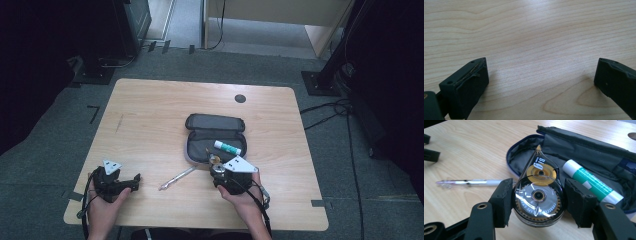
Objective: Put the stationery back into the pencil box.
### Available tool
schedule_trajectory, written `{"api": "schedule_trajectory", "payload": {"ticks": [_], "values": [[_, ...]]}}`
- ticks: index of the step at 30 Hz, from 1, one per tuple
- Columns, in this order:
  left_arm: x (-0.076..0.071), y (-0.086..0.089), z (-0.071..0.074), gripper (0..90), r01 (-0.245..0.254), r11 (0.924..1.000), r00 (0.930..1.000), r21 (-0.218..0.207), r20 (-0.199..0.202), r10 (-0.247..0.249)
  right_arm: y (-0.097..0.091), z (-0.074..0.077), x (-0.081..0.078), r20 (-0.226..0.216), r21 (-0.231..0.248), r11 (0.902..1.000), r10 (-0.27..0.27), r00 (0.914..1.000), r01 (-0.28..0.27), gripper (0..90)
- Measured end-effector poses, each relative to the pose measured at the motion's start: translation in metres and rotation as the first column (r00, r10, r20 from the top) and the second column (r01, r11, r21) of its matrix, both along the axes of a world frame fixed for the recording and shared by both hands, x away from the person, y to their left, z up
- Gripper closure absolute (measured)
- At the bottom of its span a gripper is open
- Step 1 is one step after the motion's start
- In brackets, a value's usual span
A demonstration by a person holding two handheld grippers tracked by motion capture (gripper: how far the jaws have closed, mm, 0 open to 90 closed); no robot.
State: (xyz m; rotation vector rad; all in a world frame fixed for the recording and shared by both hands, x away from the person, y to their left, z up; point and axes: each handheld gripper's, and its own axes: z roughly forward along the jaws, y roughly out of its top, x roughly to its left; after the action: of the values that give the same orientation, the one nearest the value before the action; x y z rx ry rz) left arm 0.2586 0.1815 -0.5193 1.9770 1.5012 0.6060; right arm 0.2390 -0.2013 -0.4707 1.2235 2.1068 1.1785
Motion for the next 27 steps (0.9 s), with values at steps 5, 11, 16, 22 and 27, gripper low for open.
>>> {"api": "schedule_trajectory", "payload": {"ticks": [5, 11, 16, 22, 27], "values": [[0.000, 0.000, 0.000, 0.0, 0.000, 1.0000, 1.0000, 0.000, 0.000, 0.000, 0.000, -0.003, 0.012, -0.019, -0.010, 1.0000, -0.001, 0.9998, 0.001, 42.3], [0.000, 0.000, 0.000, 0.0, 0.000, 1.0000, 1.0000, 0.000, 0.000, 0.000, 0.001, -0.007, 0.023, -0.032, -0.013, 0.9999, 0.009, 0.9995, -0.009, 42.3], [0.000, 0.000, 0.000, 0.0, 0.000, 1.0000, 1.0000, 0.000, 0.000, 0.000, 0.003, -0.009, 0.030, -0.047, -0.015, 0.9996, 0.022, 0.9987, -0.023, 42.2], [0.000, 0.000, 0.000, 0.0, 0.000, 1.0000, 1.0000, 0.000, 0.000, 0.000, 0.003, -0.014, 0.041, -0.075, -0.008, 0.9988, 0.048, 0.9960, -0.049, 42.2], [0.000, 0.000, 0.000, 0.0, 0.000, 1.0000, 1.0000, 0.000, 0.000, 0.000, 0.002, -0.018, 0.049, -0.107, 0.014, 0.9968, 0.080, 0.9910, -0.079, 42.0]]}}
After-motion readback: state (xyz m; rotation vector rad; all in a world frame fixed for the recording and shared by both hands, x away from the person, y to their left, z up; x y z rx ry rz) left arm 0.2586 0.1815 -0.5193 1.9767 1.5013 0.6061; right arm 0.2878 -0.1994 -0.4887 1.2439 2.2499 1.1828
